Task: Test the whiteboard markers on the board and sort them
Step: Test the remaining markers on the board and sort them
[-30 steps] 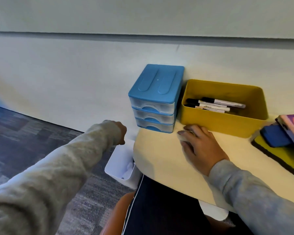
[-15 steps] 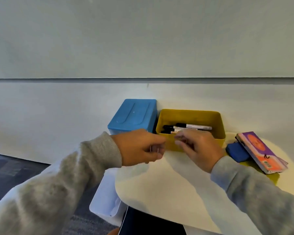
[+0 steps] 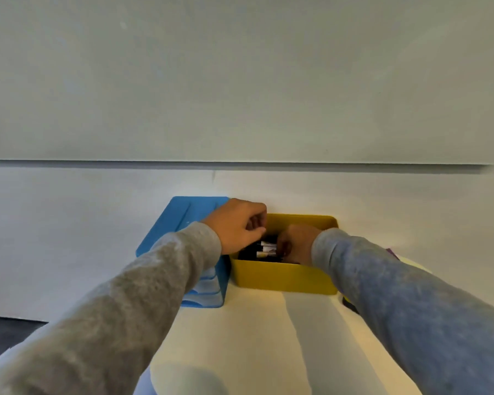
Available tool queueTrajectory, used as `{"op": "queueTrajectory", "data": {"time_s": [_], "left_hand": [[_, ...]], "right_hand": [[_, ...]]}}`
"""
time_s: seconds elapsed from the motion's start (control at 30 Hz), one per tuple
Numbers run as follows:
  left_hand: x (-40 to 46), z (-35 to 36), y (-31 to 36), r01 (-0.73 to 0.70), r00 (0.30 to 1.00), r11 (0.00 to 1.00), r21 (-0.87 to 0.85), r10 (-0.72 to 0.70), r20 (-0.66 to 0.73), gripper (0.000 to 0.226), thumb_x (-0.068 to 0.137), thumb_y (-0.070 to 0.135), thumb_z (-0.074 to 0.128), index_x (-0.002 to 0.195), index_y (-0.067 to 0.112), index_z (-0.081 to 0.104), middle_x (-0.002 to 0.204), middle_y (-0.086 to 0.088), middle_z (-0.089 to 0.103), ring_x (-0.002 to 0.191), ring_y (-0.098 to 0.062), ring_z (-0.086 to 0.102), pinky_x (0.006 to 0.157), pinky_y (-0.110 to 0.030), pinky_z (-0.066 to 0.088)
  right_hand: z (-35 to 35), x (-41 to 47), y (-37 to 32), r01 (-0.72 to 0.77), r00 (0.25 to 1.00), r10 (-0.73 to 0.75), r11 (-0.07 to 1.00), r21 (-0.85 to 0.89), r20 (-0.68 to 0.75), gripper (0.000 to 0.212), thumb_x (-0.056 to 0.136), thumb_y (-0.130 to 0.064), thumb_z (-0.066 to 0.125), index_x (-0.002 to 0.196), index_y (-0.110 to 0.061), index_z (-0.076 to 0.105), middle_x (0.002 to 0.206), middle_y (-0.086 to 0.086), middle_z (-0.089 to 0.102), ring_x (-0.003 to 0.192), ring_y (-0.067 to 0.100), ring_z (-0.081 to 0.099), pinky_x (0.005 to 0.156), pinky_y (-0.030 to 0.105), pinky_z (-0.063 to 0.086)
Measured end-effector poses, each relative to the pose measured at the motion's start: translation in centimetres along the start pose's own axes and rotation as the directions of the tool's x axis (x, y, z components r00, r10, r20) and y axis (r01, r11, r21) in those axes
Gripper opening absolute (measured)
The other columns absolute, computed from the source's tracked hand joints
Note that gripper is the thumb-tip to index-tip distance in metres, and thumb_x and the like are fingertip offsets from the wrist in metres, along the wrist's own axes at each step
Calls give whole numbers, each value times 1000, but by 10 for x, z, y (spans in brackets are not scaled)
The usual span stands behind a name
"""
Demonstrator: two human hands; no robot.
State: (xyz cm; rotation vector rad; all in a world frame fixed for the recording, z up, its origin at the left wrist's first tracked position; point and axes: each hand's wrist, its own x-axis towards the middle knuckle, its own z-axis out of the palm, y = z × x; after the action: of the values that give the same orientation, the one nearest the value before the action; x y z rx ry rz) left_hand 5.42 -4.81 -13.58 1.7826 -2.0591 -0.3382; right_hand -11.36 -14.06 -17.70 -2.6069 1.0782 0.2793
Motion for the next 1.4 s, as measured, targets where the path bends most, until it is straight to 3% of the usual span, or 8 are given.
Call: {"op": "queueTrajectory", "data": {"time_s": [0.23, 0.33, 0.47, 0.6, 0.7, 0.93, 1.17, 1.4], "left_hand": [[2, 3, -5, 37, 998, 985, -171, -45, -42, 5, 92, 21, 66, 94, 25, 65, 88, 6, 67, 82, -7, 63, 71, -11, 50], [3, 1, -5, 37, 997, 981, -188, -48, -55, 6, 92, 21, 66, 96, 24, 65, 90, 5, 67, 83, -7, 63, 71, -10, 50], [7, 0, -4, 25, 999, 979, -204, -31, -26, 8, 92, 21, 67, 98, 25, 66, 92, 7, 68, 86, -6, 63, 75, -12, 50], [15, -1, -2, 0, 994, 972, -235, -25, -102, 5, 92, 21, 65, 94, 26, 67, 90, 6, 68, 83, -6, 62, 74, -15, 51], [20, 1, 2, -43, 986, 975, -219, 6, -165, 2, 92, 25, 66, 93, 25, 66, 92, 7, 63, 80, -7, 59, 73, -20, 51], [18, 6, 0, -101, 984, 979, -174, 73, -164, 10, 94, 36, 64, 98, 26, 64, 80, 11, 62, 70, -8, 58, 66, -26, 50], [21, -7, 15, -211, 974, 977, -38, 207, -92, 23, 95, 50, 53, 95, 29, 64, 79, 10, 64, 73, -6, 59, 69, -38, 54], [24, -36, 43, -239, 971, 971, 28, 239, 4, 27, 102, 43, 49, 83, 25, 58, 70, 5, 58, 65, -13, 54, 64, -39, 49]], "right_hand": [[13, 21, 1, -34, 996, 35, 999, -9, 86, 24, 97, -27, 58, 116, -15, 67, 116, 10, 68, 103, 32, 63, 94, 40, 51], [10, 19, 2, 17, 995, -14, 1000, -25, 102, 15, 95, -24, 61, 104, -15, 68, 107, 10, 69, 97, 33, 63, 87, 36, 50], [-4, 4, 9, 79, 996, -76, 994, 74, -48, 18, 88, -34, 73, 98, -20, 67, 92, 0, 64, 87, 25, 62, 78, 34, 50], [-19, -11, 9, 198, 965, -130, 930, 309, -227, 28, 97, -32, 62, 125, -24, 65, 110, -8, 67, 99, 13, 61, 90, 29, 48], [-20, -18, 12, 255, 943, -149, 897, 360, -297, 24, 100, -36, 58, 123, -31, 63, 115, -8, 68, 105, 13, 62, 95, 31, 49], [-24, -23, 14, 195, 895, -29, 923, 332, -444, 6, 93, -24, 66, 95, -20, 71, 78, 5, 67, 72, 23, 63, 65, 32, 48], [-18, -42, 7, 292, 829, -102, 918, 270, -550, 21, 100, -30, 52, 119, -27, 62, 102, 0, 69, 90, 19, 63, 79, 44, 54], [-27, -71, 9, 266, 693, -190, 964, 1, -696, 25, 104, -48, 35, 112, -31, 51, 88, -12, 60, 74, 13, 55, 65, 37, 51]]}}
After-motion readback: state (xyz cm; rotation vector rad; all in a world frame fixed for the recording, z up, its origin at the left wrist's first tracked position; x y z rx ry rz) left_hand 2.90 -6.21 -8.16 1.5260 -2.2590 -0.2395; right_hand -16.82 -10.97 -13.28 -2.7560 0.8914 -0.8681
